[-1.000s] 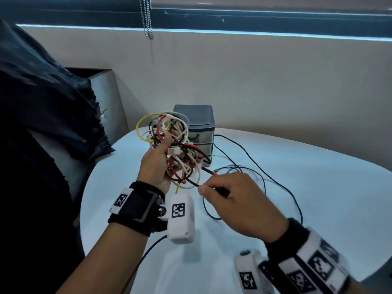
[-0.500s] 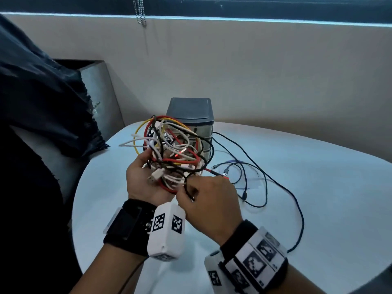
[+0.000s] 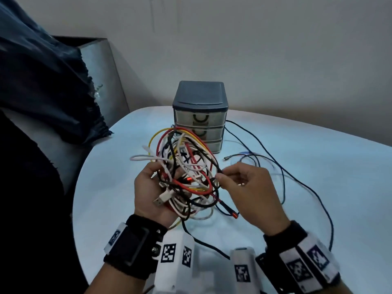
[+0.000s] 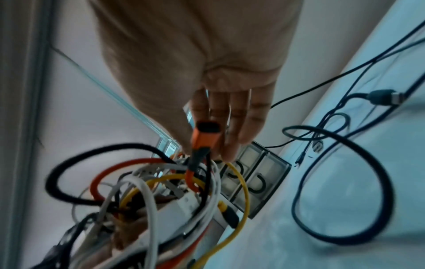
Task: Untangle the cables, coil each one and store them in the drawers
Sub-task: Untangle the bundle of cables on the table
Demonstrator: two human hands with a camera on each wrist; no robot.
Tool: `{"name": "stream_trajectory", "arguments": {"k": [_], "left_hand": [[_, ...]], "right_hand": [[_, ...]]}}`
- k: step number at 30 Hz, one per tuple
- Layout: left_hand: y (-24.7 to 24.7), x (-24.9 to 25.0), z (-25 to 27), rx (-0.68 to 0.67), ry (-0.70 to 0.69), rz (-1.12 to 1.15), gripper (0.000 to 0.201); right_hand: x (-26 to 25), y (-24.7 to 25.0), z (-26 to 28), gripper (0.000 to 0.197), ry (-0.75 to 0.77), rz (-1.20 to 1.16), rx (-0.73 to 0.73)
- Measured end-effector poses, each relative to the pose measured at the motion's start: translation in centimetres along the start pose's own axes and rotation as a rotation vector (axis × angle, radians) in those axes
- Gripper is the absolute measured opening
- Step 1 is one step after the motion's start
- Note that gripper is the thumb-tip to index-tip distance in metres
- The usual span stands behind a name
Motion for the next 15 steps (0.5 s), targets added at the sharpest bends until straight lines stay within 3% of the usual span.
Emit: {"name": "stream_trajectory", "arguments": {"k": [3, 5, 9, 12, 15], "left_hand": [[-0.5, -0.2, 0.2, 0.021, -0.022, 0.01, 0.024], [-0.3, -0.4, -0.1, 0.053, -0.037, -0.048, 0.025], [0.6, -0.7, -0.9, 0.117, -0.056, -0.156, 0.029], [-0.4, -1.5, -0.2, 0.043, -0.038, -0.18, 0.037], [-0.6, -2.0, 0.0, 0.004, -0.052, -0.183, 0.044]], "right_hand": [[0.8, 0.2, 0.0, 0.012, 0.006, -0.024, 0.078], [1.1, 0.5, -0.4, 0.013, -0.066, -0.18, 0.096], [1.3, -0.3, -0.6, 0.015, -0.311, -0.467, -0.108], [2.0, -1.0, -0.4, 0.028, -0.325, -0.243, -0.223], [2.3, -0.8, -0.6, 0.023, -0.291, -0.184, -0.182]]}}
Point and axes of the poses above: each hand's wrist, its own z-axis away from the middle knuckle, its own y-axis out of the back of the hand, x = y × z, the point moved 9 cm from there along -z, towards the middle knuckle, and after that the axes turned 15 degrees about x, right-handed, at the moved point
